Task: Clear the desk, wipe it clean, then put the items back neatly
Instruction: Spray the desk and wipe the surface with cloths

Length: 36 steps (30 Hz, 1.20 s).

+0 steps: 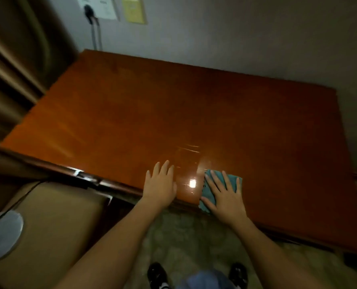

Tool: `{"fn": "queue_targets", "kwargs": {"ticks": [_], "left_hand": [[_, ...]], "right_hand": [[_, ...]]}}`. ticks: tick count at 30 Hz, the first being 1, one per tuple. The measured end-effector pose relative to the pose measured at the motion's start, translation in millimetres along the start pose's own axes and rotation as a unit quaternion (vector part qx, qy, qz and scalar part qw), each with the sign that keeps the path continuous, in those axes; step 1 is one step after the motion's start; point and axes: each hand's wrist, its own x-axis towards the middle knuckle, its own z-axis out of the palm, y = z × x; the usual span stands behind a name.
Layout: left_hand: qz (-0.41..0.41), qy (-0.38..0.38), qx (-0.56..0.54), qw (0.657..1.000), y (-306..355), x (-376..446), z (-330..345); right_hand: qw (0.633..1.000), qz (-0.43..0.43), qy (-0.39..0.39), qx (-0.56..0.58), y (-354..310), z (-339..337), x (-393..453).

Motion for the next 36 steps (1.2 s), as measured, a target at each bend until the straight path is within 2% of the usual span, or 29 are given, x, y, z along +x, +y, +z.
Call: {"fn": "queue_targets", "kwargs": {"ticks": [9,15,18,21,28,33,36], "left_hand": [[0.085,-0.018,0.032,0.996,217,10,30],[0.132,-0.023,0.055,0.989,327,1,57],[0.139,-0.038,0.069,0.987,351,-2,60],[0.141,-0.050,0.080,0.986,363,-3,63],[0.158,-0.058,0.093,0.981,369,10,65],[0.190,-0.059,0.091,0.976,379,12,68],[0.209,-0.062,0.093,0.971,383,15,69]], "right_hand": [[0.995,0.098,0.008,0.016,172,8,-100],[0.991,0.127,0.004,0.050,243,10,-141],[0.986,0.151,0.000,0.067,260,9,-151],[0.991,0.126,-0.015,0.037,269,11,-155],[0.979,0.171,-0.031,0.105,281,9,-166],[0.974,0.171,-0.024,0.144,290,3,-179],[0.962,0.209,-0.030,0.172,296,4,-191]]}}
